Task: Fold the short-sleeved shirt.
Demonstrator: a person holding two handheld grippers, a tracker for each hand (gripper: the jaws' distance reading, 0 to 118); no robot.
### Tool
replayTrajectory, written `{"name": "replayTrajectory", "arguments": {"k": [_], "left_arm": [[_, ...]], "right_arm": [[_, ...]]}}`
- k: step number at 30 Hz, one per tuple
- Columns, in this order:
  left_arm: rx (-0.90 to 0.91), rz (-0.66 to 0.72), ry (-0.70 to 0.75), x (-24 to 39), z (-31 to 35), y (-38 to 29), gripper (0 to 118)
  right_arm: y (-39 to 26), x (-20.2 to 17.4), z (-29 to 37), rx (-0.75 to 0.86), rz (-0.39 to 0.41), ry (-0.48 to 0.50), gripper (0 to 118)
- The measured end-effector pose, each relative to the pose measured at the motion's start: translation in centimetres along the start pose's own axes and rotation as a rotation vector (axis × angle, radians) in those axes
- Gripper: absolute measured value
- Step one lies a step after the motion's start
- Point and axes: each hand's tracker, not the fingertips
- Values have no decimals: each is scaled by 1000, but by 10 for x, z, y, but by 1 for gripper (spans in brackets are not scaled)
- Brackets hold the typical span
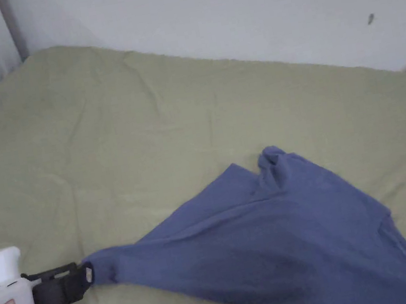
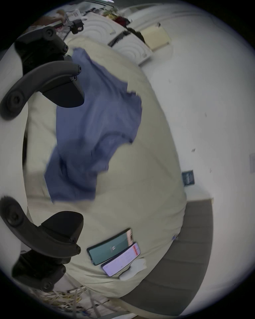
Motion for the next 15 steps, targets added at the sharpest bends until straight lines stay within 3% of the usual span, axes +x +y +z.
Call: {"name": "replayTrajectory", "arguments": {"k": [3,4,5,6,7,8,9,10,13,15], "left_arm": [[7,-84,96,7,33,-12,117],[26,-116,137,-12,28,-20,115],[24,-136,149,-14,31,-24,110],[14,-140,145,-16,31,-25,93],[-17,-124,140,-19,28,-26,33],[-98,-93,182,-25,18,-31,0],[-60,-109,132,-33,13,-16,0],[-87,-98,98,-35,8,-9,0],[-87,-143,124,-30,-9,-15,0],[-97,-164,117,-28,-29,-1,0]], "right_arm": [[1,-62,32,6,114,112,117],[0,-79,38,1,145,153,114],[-1,-96,44,0,167,176,102],[-2,-110,42,-8,177,181,75],[-3,-126,42,-8,185,167,25],[-4,-138,41,-5,196,173,1],[-4,-152,40,8,216,217,1],[-9,-136,27,-6,166,279,1],[-6,-134,13,-13,205,281,1],[-13,-161,15,-7,240,268,1]]}}
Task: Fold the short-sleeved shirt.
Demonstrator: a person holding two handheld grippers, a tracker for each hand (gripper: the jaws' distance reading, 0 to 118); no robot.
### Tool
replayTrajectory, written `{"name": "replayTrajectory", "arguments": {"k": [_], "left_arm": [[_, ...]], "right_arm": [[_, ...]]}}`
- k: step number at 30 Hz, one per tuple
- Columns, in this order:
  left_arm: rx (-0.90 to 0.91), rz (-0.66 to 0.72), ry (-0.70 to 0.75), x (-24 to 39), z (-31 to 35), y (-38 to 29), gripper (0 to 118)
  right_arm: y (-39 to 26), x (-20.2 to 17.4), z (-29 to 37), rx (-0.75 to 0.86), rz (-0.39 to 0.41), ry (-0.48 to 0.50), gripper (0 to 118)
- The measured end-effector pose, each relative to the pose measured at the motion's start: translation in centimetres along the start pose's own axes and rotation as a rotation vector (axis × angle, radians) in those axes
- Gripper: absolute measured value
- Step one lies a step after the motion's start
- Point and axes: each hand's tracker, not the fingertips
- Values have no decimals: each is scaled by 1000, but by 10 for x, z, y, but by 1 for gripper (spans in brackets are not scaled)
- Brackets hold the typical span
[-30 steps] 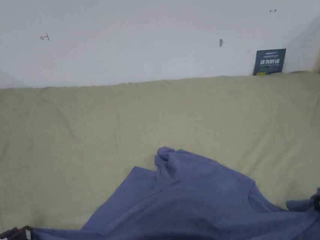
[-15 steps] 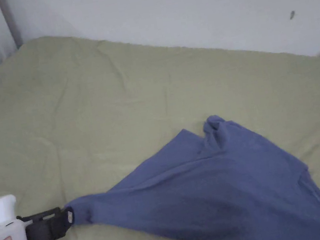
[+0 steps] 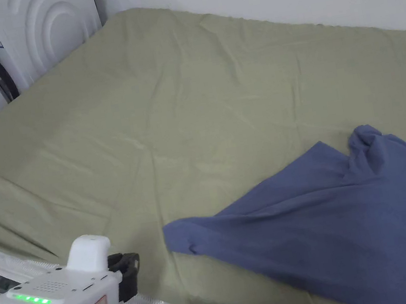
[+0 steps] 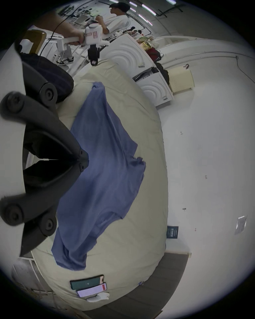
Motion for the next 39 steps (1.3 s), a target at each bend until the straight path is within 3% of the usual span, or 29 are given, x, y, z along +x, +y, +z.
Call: {"name": "replayTrajectory", "arguments": {"k": [1,2,4,5,11,13,15,16,18,20,21,22,33,39], "left_arm": [[13,-21,1,4,-8,-8,5],[13,-41,-1,7,-18,-3,26],[-13,-90,-7,10,-41,11,112],[-25,-117,-20,-1,-60,9,118],[-36,-244,3,7,-100,40,117],[-69,-288,3,8,-117,37,111],[-96,-341,-15,17,-123,34,91],[-112,-379,-39,24,-124,31,72],[-113,-392,-81,30,-130,20,63],[-96,-352,-92,33,-121,17,45],[-99,-304,-118,29,-121,19,32],[-81,-273,-120,28,-118,19,9],[8,-182,-188,44,-70,18,6],[39,-148,-195,53,-63,23,5]], "right_arm": [[0,0,-3,-3,1,3,1],[-1,0,-6,-8,8,4,1],[2,-17,-10,-21,27,-9,1],[1,-17,-12,-29,22,-4,1],[1,-21,-22,-60,3,-24,1],[0,-20,-25,-68,-4,-30,1],[2,-21,-27,-77,-13,-37,1],[2,-20,-28,-80,-20,-38,1],[2,-21,-29,-81,-29,-32,1],[1,-16,-29,-78,-32,-32,1],[2,-17,-29,-77,-32,-30,1],[2,-17,-29,-75,-33,-27,1],[35,-14,-44,-62,12,-32,1],[76,4,-101,-126,122,-43,1]]}}
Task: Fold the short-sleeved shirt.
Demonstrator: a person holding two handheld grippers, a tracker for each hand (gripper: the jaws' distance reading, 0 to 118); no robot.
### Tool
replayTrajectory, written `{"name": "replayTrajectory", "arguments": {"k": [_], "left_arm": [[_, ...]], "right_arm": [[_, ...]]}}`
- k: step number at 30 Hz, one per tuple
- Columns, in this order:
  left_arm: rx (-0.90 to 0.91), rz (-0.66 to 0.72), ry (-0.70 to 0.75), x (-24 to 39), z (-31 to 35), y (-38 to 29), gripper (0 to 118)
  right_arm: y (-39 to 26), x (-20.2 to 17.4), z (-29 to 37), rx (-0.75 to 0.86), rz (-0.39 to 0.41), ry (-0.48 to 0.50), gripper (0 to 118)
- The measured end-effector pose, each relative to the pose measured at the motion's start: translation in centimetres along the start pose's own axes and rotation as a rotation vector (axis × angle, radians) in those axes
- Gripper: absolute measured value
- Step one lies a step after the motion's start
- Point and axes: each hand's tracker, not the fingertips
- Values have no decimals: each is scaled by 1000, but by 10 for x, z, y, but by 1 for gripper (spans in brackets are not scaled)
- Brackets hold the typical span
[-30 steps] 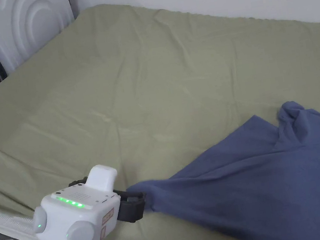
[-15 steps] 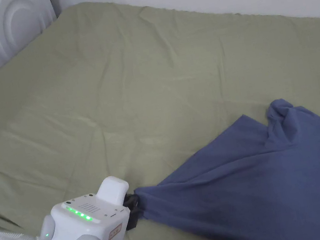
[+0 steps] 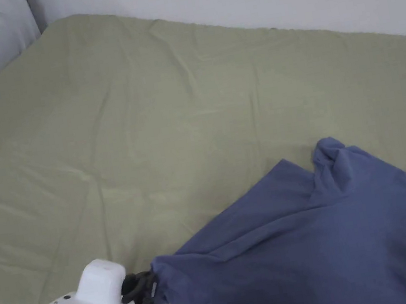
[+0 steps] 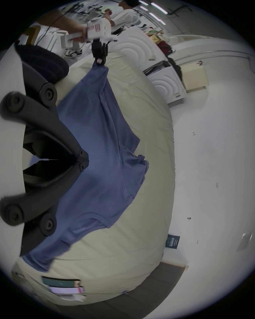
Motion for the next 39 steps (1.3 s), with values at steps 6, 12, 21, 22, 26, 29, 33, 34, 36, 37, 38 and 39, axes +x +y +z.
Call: {"name": "replayTrajectory", "arguments": {"k": [6,12,21,22,26,29,33,34,36,37,38,39], "left_arm": [[-14,42,12,5,-5,3,5],[-25,93,13,9,-2,5,5],[-52,134,48,23,-2,15,5],[-50,138,51,22,-4,14,5],[-56,142,56,20,-7,13,5],[-57,142,57,20,-8,13,5],[-52,153,61,19,-10,13,5],[-51,157,63,19,-11,13,5],[-48,165,59,17,-12,13,5],[-45,165,60,17,-11,15,5],[-42,167,64,15,-12,14,5],[-39,172,67,13,-13,14,5]], "right_arm": [[73,37,-101,-54,173,-38,1],[136,88,-231,-153,166,-45,74],[140,108,-320,-294,316,-70,116],[132,108,-322,-331,318,-57,115],[115,110,-298,-261,175,16,80],[106,109,-280,-247,210,47,3],[98,94,-261,-247,232,73,3],[96,89,-255,-229,245,55,3],[99,88,-239,-174,209,74,3],[100,88,-229,-142,175,86,3],[103,87,-217,-111,152,90,3],[105,87,-204,-78,131,94,3]]}}
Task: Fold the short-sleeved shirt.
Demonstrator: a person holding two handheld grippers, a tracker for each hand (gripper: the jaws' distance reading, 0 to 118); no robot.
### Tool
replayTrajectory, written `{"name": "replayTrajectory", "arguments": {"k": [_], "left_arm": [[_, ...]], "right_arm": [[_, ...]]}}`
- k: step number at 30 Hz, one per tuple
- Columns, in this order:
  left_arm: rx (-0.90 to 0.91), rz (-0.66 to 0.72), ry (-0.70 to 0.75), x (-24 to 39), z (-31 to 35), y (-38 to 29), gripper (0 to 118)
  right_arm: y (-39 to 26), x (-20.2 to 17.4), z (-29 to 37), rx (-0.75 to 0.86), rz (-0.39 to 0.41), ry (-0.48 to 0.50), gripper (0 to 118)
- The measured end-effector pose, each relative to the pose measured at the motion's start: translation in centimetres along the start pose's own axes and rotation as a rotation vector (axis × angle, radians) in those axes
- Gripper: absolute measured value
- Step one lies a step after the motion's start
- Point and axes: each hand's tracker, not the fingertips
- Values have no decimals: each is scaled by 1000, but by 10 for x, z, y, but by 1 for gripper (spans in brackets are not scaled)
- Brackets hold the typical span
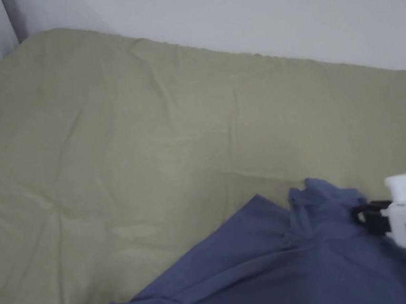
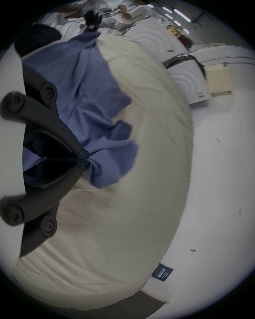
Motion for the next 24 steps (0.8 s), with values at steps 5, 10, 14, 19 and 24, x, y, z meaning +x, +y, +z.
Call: {"name": "replayTrajectory", "arguments": {"k": [5,10,14,19,24], "left_arm": [[36,-3,-15,4,8,15,4],[138,-30,-61,31,27,59,4],[219,-19,-106,51,35,107,4],[311,-56,-147,68,43,170,3],[373,-95,-146,103,57,230,3]], "right_arm": [[11,-2,84,121,-74,25,3],[29,-8,173,236,-90,-21,3],[47,3,238,352,-154,-35,3],[77,11,307,457,-127,-103,3],[110,27,356,549,-163,-137,3]]}}
